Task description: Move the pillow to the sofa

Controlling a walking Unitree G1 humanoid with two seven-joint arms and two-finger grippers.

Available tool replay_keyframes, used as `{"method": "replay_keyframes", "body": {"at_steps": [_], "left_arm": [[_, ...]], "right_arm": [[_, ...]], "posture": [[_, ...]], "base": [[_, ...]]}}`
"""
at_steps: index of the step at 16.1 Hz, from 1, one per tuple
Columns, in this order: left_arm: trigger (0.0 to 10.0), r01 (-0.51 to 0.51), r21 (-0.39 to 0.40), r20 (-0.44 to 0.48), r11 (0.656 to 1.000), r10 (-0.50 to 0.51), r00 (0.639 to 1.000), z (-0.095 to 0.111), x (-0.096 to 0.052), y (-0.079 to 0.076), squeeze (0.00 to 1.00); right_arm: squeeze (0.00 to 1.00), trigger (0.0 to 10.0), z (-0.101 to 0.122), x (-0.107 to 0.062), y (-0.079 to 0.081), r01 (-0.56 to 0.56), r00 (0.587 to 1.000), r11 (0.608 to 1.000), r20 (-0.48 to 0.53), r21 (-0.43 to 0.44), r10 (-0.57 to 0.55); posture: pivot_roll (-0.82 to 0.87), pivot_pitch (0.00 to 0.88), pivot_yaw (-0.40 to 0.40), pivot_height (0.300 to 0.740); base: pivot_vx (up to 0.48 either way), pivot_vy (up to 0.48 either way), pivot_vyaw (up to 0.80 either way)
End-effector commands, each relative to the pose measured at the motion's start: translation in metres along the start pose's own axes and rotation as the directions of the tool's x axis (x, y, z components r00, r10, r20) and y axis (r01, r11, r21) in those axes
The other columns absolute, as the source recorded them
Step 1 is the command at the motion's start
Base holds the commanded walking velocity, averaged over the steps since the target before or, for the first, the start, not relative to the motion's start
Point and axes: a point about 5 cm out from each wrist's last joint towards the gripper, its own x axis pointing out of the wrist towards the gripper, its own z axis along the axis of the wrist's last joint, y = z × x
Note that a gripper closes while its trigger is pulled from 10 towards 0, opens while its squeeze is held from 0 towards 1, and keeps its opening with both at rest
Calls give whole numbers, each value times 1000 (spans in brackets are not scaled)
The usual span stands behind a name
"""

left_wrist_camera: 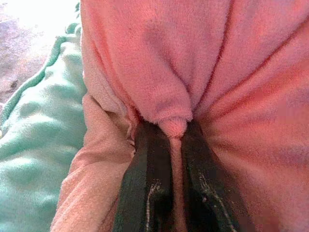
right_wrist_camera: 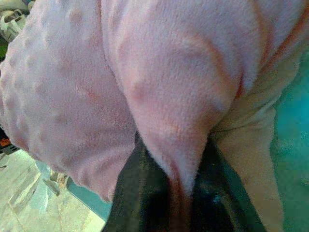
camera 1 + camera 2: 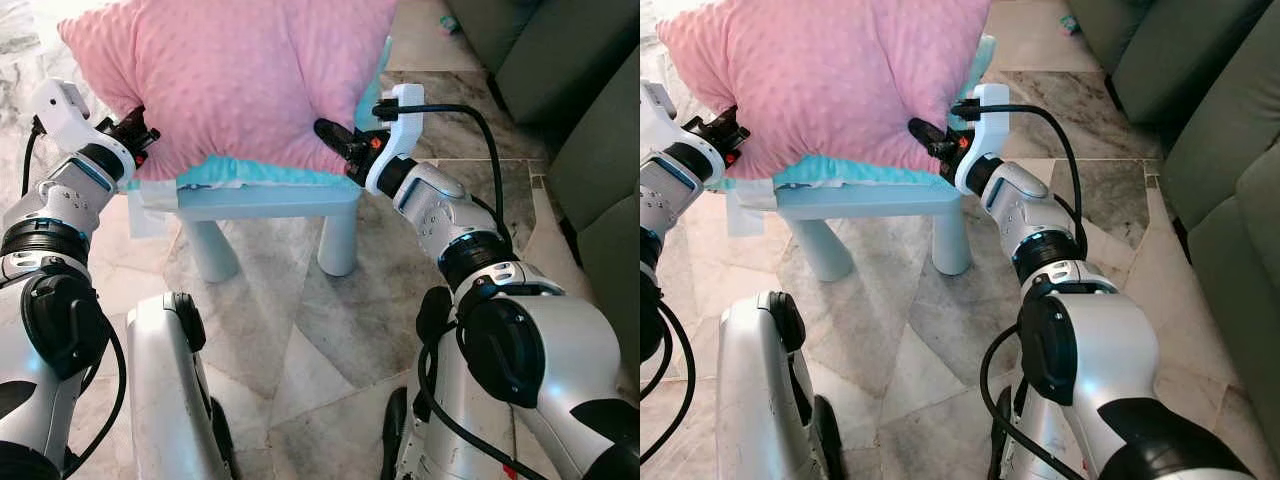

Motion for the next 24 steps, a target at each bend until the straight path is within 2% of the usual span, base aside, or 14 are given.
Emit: {"method": "replay_keyframes", "body": {"at_steps": [1,2,5,7,9,11,13,14,15,16,18,19,21,24], "left_arm": [[0,8,-6,-57,1000,-9,998,-15,0,2,0],[0,9,-5,-57,1000,-10,998,-16,0,2,0],[0,74,83,-5,994,-74,997,-7,5,-13,0],[0,156,192,127,969,-182,975,2,5,-28,0],[0,121,331,253,936,-212,944,9,-6,-26,0],[0,58,345,324,937,-176,930,1,-18,-19,0],[0,-17,382,425,924,-159,891,-14,-44,-19,0],[0,-34,392,448,920,-159,880,-19,-51,-22,0],[0,-39,460,467,887,-205,860,-24,-63,-32,0],[0,-41,440,462,897,-187,867,-35,-74,-36,0],[0,6,455,338,891,-179,924,-77,-102,-39,0],[0,18,456,296,890,-171,940,-89,-110,-38,0],[0,-2,411,120,912,-52,991,-140,-133,-22,0],[0,11,392,-20,920,-4,1000,-168,-139,-6,0]], "right_arm": [[0,0,-16,1,5,-24,998,999,-51,25,25],[0,0,-16,1,5,-24,998,999,-50,25,25],[0,0,-6,2,5,-11,1000,1000,2,-16,11],[0,0,9,-4,-2,-10,997,997,74,-82,16],[0,0,17,-13,-7,-12,989,986,142,-166,36],[0,0,11,-23,-12,8,985,984,171,-178,22],[0,0,1,-37,-15,62,978,976,209,-207,-18],[0,0,1,-41,-14,74,975,968,220,-239,-21],[0,0,3,-50,-14,114,967,953,251,-280,-42],[0,0,3,-60,-11,136,963,935,266,-327,-46],[0,0,-2,-87,-7,233,948,906,292,-352,-130],[0,0,-7,-96,-6,260,944,899,287,-352,-161],[0,0,-45,-132,-11,386,920,869,198,-310,-338],[0,0,-82,-153,-11,506,860,799,118,-324,-497]], "posture": [[26,375,-29,351],[27,375,-27,351],[25,335,-33,351],[14,260,-46,351],[-5,175,-49,351],[-18,107,-53,351],[-14,62,-59,351],[-17,44,-60,351],[-24,22,-62,351],[-23,14,-66,351],[-53,1,-52,351],[-57,0,-50,351],[-95,0,-30,351],[-92,0,-22,351]], "base": [[0,0,0],[0,0,0],[0,0,0],[0,0,0],[0,0,0],[0,0,0],[0,0,0],[0,0,0],[0,0,0],[0,0,0],[0,0,0],[0,0,0],[0,0,0],[0,0,0]]}}
